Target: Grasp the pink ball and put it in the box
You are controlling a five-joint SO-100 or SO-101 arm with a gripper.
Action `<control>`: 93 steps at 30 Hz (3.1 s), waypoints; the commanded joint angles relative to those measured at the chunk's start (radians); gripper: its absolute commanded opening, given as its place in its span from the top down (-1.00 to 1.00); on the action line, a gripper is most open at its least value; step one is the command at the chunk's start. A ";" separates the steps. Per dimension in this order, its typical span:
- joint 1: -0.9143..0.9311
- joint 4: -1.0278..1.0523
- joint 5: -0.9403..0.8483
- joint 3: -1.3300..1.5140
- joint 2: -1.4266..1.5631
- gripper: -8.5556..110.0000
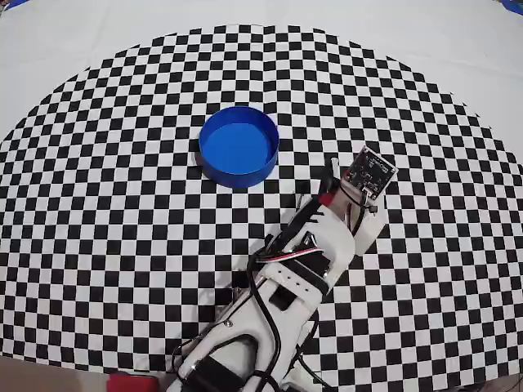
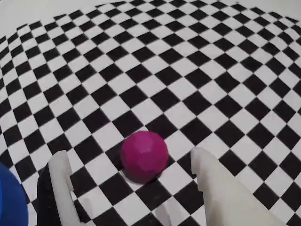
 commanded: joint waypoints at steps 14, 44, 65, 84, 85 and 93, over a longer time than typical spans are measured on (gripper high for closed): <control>0.026 -0.021 0.011 -0.118 -0.156 0.35; 0.017 -0.075 0.011 -0.249 -0.420 0.35; 0.017 -0.081 0.011 -0.385 -0.614 0.35; 0.023 -0.081 0.008 -0.434 -0.715 0.36; 0.021 -0.081 0.009 -0.436 -0.718 0.36; 0.015 -0.083 0.011 -0.471 -0.767 0.36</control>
